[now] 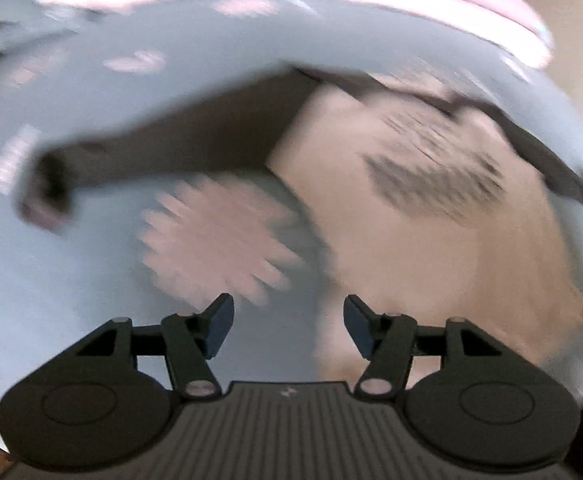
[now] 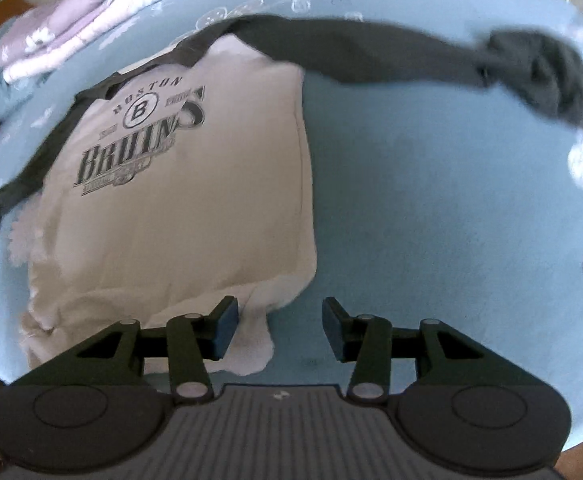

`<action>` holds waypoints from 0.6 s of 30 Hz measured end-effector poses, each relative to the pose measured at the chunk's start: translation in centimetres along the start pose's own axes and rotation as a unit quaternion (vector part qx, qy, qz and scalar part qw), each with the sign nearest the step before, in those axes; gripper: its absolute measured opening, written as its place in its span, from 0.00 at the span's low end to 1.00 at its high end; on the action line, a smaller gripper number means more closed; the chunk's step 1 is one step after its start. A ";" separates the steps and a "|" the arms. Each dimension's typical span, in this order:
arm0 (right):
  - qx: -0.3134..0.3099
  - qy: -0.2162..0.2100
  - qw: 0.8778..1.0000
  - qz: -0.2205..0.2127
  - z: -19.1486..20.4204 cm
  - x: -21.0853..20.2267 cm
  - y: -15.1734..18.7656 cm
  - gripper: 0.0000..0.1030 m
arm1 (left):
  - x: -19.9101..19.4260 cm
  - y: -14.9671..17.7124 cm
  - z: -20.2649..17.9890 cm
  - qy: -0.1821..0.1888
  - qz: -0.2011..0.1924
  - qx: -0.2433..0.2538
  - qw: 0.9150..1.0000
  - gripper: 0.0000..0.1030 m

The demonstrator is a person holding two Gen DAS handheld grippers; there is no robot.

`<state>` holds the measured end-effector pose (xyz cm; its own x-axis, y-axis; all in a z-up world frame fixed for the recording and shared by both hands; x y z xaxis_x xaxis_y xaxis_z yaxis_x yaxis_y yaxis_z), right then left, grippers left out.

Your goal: Fold clothes

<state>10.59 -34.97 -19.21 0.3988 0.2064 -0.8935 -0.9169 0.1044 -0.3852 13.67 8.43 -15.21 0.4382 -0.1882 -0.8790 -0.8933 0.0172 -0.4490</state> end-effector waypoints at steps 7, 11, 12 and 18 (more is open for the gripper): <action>-0.001 -0.069 0.997 -0.037 0.4 -1.2 2.2 0.60 | 1.9 6.0 -6.4 0.065 0.036 0.011 0.997 0.60; -0.023 -0.082 0.995 -0.049 0.6 -1.4 2.7 0.63 | 3.8 7.5 -7.1 0.067 0.065 -0.006 0.996 0.59; -0.035 -0.083 0.995 -0.053 0.8 -1.2 2.8 0.63 | 4.2 7.6 -7.3 0.066 0.068 -0.008 0.995 0.59; -0.117 -0.087 0.986 -0.079 3.5 1.1 2.6 0.63 | 5.2 8.0 -7.3 0.061 0.081 -0.026 0.995 0.59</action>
Point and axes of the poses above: each gripper's, at about its wrist camera, not at the fingertips, and x roughly the way its jaws point, z to its left, y to its underside, the point moved 10 cm from there along x, roughly the way its jaws point, and after that the axes turned 3 degrees about y, right-handed, at the moved point
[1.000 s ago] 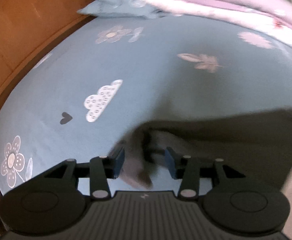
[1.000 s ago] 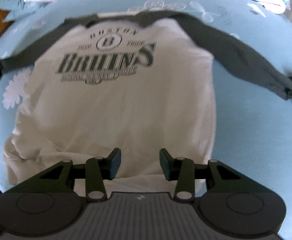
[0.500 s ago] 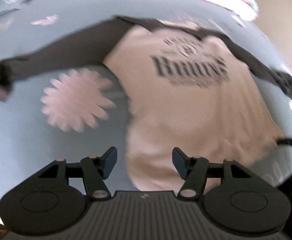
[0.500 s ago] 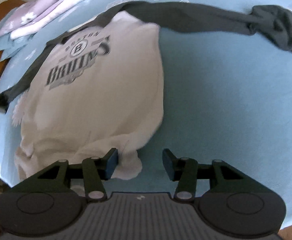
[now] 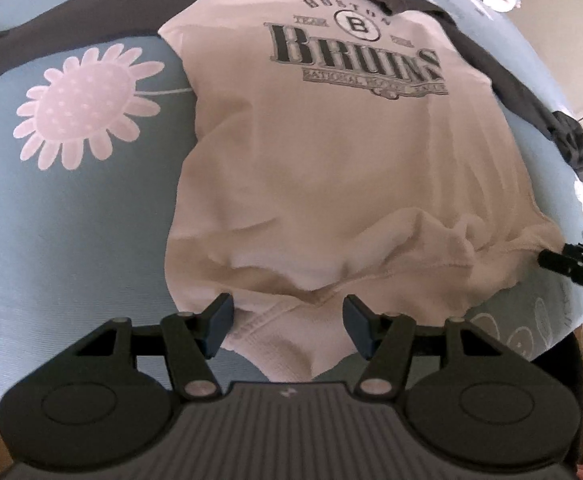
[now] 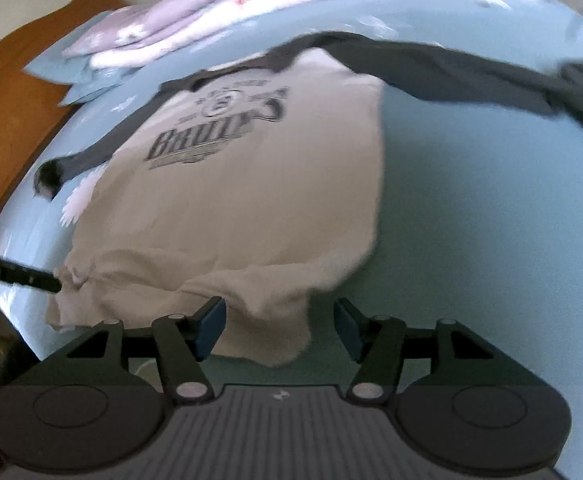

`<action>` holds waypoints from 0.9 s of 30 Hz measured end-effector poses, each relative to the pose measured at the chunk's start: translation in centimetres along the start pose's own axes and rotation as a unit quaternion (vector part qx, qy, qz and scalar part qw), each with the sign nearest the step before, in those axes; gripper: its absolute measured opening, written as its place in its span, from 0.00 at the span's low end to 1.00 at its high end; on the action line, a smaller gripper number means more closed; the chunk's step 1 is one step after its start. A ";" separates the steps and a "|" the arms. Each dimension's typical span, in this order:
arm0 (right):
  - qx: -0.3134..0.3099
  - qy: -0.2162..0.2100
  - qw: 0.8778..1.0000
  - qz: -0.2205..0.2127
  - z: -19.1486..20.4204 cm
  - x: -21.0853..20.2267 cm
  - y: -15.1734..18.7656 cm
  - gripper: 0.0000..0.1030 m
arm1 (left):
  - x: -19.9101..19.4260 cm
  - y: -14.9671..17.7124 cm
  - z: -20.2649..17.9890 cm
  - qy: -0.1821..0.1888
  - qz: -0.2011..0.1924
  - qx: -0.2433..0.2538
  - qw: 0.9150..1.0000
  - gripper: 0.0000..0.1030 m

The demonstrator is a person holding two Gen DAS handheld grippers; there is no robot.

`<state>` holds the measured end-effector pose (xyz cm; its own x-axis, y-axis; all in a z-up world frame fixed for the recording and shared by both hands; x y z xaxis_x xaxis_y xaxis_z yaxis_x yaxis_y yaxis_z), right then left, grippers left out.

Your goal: Fold clothes

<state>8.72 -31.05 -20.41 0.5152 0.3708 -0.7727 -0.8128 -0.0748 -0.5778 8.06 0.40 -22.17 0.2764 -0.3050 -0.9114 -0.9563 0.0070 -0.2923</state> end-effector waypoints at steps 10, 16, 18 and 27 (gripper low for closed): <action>0.034 -0.047 0.997 0.045 1.1 -3.6 0.5 0.14 | 0.0 -0.1 0.5 -0.003 0.006 0.004 1.000 0.59; 0.073 -0.055 0.994 0.057 0.7 -8.0 -1.8 0.13 | -0.9 0.0 -0.8 0.006 0.005 0.021 1.000 0.61; 0.075 -0.043 0.994 0.073 -0.1 -8.3 -1.7 0.13 | -1.3 0.1 -1.4 0.010 0.000 0.027 1.000 0.61; 0.099 0.056 0.978 0.176 -4.6 -2.6 4.1 0.23 | -1.4 0.5 -0.9 0.002 0.004 0.009 1.000 0.61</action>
Point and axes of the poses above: each gripper's, at about its wrist camera, not at the fingertips, and x roughly the way its jaws point, z to its left, y to its underside, the point moved 10 cm from there along x, roughly the way its jaws point, and after that the axes turned 3 degrees about y, right-handed, at the moved point
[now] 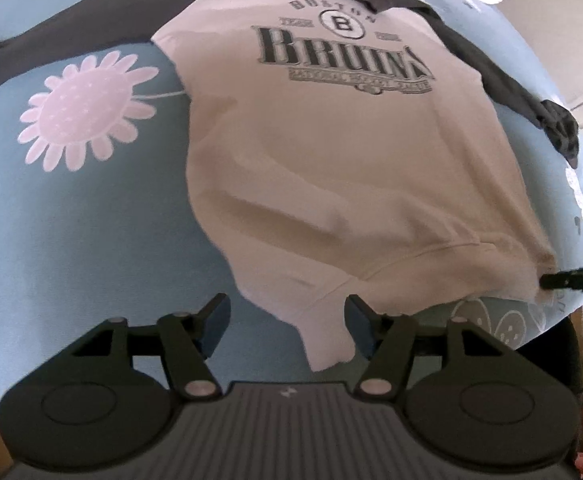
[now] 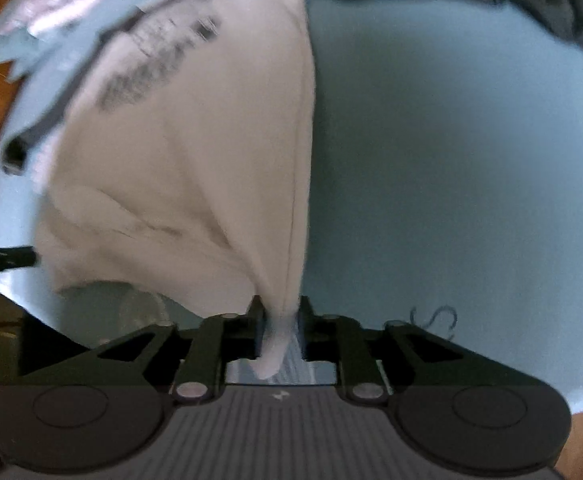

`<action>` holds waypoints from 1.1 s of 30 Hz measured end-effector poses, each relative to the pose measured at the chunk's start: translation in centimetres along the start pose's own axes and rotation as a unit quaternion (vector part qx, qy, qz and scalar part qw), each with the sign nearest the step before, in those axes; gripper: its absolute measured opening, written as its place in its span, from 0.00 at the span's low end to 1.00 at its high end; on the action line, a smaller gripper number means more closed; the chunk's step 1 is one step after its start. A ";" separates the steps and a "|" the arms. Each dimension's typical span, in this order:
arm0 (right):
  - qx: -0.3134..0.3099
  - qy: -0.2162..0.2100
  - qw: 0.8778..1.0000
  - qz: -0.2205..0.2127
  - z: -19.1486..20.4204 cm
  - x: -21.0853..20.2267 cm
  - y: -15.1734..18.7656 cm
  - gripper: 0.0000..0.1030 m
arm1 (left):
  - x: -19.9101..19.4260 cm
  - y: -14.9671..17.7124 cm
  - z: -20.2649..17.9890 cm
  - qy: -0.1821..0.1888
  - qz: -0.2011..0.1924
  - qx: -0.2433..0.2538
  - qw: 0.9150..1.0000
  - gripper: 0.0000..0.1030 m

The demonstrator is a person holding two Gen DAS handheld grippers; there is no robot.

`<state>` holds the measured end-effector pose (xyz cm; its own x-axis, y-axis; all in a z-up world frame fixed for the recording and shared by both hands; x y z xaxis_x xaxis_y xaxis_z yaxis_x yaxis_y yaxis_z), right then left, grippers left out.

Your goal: Fold clothes

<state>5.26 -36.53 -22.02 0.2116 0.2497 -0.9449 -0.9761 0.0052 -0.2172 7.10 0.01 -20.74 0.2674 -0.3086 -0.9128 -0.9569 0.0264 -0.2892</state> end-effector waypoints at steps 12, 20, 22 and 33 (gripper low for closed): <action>-0.007 -0.019 0.996 -0.090 1.4 -5.8 -1.1 0.38 | 2.6 1.8 0.7 0.105 -0.007 -0.147 0.984 0.59; -0.002 -0.019 0.996 -0.082 1.6 -4.4 -0.2 0.39 | 3.0 1.5 0.4 0.144 -0.062 -0.161 0.974 0.59; 0.003 -0.010 0.997 -0.079 1.1 -3.8 0.1 0.47 | 3.0 1.6 0.2 0.151 -0.061 -0.160 0.974 0.59; 0.087 -0.076 0.991 -0.069 0.2 -0.5 1.2 0.54 | 3.5 2.6 0.8 0.139 -0.044 -0.185 0.972 0.08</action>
Point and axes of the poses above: each gripper's, at about its wrist camera, not at the fingertips, and x roughly the way its jaws point, z to its left, y to its underside, the point moved 10 cm from there along x, roughly the way its jaws point, and after that the axes turned 3 degrees about y, right-handed, at the moved point
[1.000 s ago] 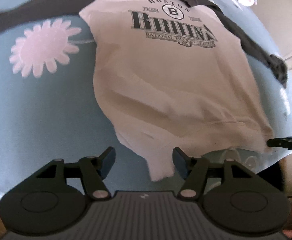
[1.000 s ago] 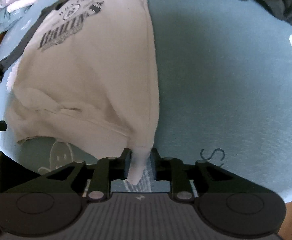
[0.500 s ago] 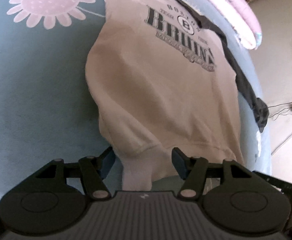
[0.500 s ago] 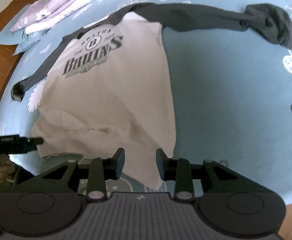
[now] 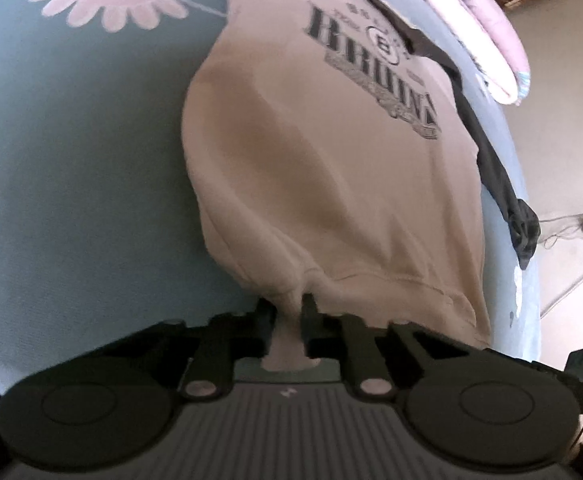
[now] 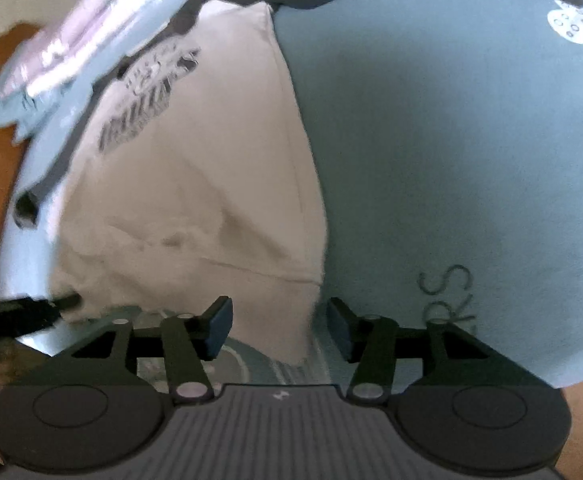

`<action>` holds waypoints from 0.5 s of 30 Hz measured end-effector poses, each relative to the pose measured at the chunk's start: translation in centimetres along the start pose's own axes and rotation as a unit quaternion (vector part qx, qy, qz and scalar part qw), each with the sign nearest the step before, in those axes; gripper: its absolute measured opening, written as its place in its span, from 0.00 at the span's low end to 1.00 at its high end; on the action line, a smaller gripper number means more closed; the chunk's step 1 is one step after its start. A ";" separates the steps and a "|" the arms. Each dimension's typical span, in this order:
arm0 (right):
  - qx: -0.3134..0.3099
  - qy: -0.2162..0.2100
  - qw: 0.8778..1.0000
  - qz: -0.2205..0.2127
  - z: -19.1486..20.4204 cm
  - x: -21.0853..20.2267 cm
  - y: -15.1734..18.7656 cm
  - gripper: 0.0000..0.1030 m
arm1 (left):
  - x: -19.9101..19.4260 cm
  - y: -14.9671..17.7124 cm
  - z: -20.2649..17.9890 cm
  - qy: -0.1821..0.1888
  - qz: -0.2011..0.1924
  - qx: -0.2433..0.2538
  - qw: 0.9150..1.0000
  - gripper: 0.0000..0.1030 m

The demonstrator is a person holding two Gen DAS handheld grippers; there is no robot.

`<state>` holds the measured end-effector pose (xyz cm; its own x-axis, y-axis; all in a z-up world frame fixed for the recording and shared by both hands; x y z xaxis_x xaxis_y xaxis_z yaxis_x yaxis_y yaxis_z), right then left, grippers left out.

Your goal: Fold clothes

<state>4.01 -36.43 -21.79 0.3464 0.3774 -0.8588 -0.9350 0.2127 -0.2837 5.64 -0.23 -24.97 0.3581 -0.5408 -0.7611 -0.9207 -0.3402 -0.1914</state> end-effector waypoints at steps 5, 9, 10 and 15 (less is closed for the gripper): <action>0.010 0.011 1.000 -0.001 0.2 0.5 0.1 0.11 | -1.4 -0.1 -0.9 0.008 -0.010 0.004 1.000 0.05; -0.009 0.009 1.000 -0.009 1.6 -1.0 -0.4 0.09 | -3.6 -0.6 -2.3 0.026 -0.011 0.013 1.000 0.05; -0.014 0.006 1.000 -0.013 2.0 -1.5 -0.6 0.09 | -4.1 -0.8 -2.6 0.027 -0.012 0.015 0.999 0.05; -0.031 -0.012 0.999 -0.019 4.2 -3.9 -1.5 0.09 | -6.4 -1.6 -3.2 0.030 -0.019 0.018 0.999 0.05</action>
<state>4.41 -34.50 -16.22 0.3823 0.3928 -0.8364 -0.9240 0.1704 -0.3424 5.38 1.28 -17.81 0.4000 -0.5744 -0.7142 -0.9111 -0.3341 -0.2415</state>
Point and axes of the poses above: each gripper's, at about its wrist camera, not at the fingertips, and x roughly the way its jaws point, z to its left, y to its underside, the point moved 10 cm from there along x, roughly the way its jaws point, and after that the axes turned 3 degrees about y, right-handed, at the moved point
